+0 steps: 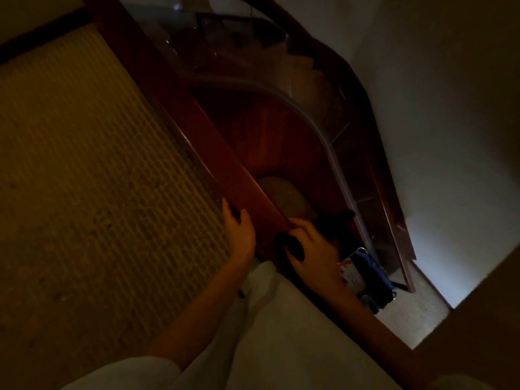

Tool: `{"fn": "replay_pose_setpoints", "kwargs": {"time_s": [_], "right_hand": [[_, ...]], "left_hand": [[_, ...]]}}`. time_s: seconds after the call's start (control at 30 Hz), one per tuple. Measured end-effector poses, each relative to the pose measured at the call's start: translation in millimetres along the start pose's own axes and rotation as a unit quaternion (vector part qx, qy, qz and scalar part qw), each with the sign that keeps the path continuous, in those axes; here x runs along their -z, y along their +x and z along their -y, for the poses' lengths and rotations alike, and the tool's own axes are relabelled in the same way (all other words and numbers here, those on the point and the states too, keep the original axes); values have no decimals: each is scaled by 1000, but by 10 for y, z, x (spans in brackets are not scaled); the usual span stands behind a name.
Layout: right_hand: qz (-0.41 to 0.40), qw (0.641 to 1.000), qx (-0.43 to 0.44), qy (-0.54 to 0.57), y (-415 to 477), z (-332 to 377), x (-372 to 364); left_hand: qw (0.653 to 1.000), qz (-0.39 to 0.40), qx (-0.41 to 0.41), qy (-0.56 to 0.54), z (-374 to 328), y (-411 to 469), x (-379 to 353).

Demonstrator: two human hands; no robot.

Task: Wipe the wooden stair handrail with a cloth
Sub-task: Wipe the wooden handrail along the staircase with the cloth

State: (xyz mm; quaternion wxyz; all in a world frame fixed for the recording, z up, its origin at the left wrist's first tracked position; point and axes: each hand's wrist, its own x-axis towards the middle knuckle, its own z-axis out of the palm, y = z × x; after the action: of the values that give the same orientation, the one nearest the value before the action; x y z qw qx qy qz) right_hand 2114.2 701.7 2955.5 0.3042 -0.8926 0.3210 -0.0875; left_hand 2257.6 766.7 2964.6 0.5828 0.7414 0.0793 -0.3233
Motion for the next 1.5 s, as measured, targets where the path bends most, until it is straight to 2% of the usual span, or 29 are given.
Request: {"fn": "replay_pose_setpoints", "kwargs": {"time_s": [0.07,0.27,0.4,0.5,0.6,0.67,0.7,0.77,0.83,0.9,0.93,1.0,1.07,1.13,1.3,1.4,1.5], "right_hand": [[25,998,-27,55,35,91,-155],[-20,996,-75,45,524,293,-395],[-2,999,16,32,1102,621,-533],[-37,988,79,128,1466,820,-457],[-60,952,13,301,1641,820,-277],[8,893,-89,442,1599,667,-209],[39,877,-144,457,1533,602,-192],[17,936,-168,309,1336,520,-254],[-41,985,-81,146,1141,579,-322],[-57,998,38,-12,982,702,-403],[-74,993,58,-69,917,728,-431],[-99,991,28,-85,790,699,-405],[-96,995,-6,-29,656,590,-313],[-92,995,1,-24,479,448,-241],[4,993,41,-110,15,265,-244],[-21,990,60,-122,294,348,-325],[28,983,87,-160,873,545,-475]], "left_hand": [[1000,1,-3,10,11,7,12],[1000,-3,1,-11,-45,-1,66],[1000,-7,11,-19,-62,-1,148],[999,-27,22,-28,-44,20,228],[998,-51,23,-34,-27,45,302],[997,-58,26,-34,-20,48,327],[997,-59,27,-29,-16,39,329],[998,-53,24,-12,-13,9,301],[999,-42,22,-10,-26,-36,240],[999,-23,17,-16,-41,-80,177],[1000,-17,18,-18,-48,-99,152],[999,-18,25,-33,-31,-122,139],[998,-26,26,-40,5,-120,178],[998,-33,24,-46,37,-110,233],[998,-3,20,-57,56,-167,183],[997,-18,21,-70,38,-225,87],[997,-45,-11,-58,-14,-230,95]]}}
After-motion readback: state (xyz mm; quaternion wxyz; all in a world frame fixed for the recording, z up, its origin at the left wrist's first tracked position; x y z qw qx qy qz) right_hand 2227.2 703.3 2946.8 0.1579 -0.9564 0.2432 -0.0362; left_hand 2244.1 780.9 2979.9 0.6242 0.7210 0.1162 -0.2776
